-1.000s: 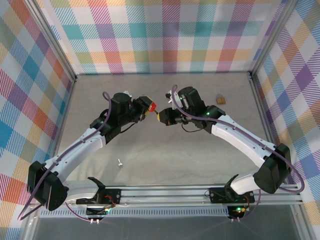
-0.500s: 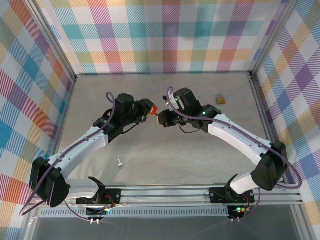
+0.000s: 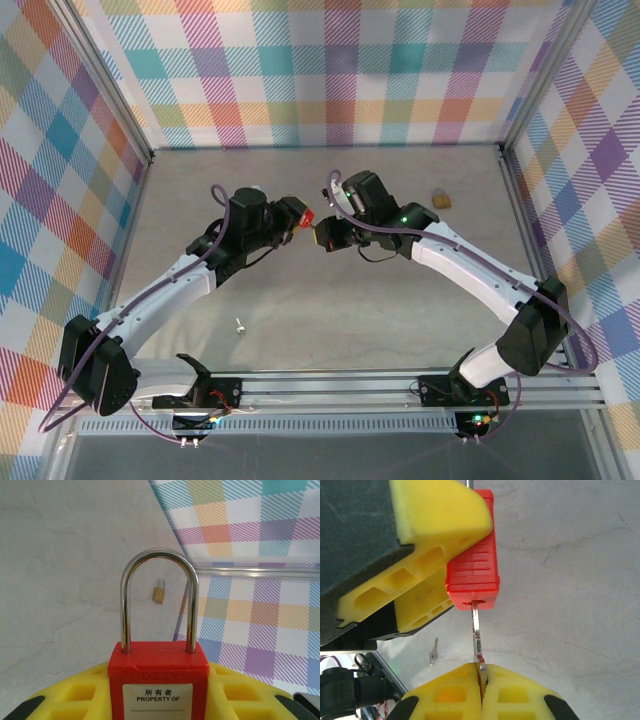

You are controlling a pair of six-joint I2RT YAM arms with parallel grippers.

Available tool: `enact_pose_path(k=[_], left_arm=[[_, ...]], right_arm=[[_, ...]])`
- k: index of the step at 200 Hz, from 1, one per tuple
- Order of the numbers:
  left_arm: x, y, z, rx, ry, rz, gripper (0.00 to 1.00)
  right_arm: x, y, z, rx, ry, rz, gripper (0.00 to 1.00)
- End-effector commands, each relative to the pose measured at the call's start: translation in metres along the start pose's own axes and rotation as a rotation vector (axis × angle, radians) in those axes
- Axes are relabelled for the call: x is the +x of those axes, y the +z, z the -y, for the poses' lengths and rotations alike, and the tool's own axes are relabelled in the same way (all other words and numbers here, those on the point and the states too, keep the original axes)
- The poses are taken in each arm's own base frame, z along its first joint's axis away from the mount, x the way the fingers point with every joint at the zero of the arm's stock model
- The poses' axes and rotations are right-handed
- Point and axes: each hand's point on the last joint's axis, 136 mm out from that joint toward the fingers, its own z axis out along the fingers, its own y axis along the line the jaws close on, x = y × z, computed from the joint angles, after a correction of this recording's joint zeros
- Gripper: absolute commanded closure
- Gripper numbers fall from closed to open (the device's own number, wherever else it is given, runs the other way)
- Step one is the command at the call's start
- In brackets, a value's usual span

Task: Unlock with the key

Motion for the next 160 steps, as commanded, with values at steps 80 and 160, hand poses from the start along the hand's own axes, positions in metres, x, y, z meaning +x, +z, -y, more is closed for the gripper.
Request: enact_pose_path(k=[80,160], left_arm=[[0.021,-0.033,0.025,0.172,-0.019,-0.066,1.00],[0.035,-0.017,0.006,0.028,0.003,-0.128,1.00]], right_arm=[[-0.049,0.011,-0.005,-0.272,0.153,0.139,1.00],[-0.043,0.021,0.004,0.044,-0.092,0.104,1.00]])
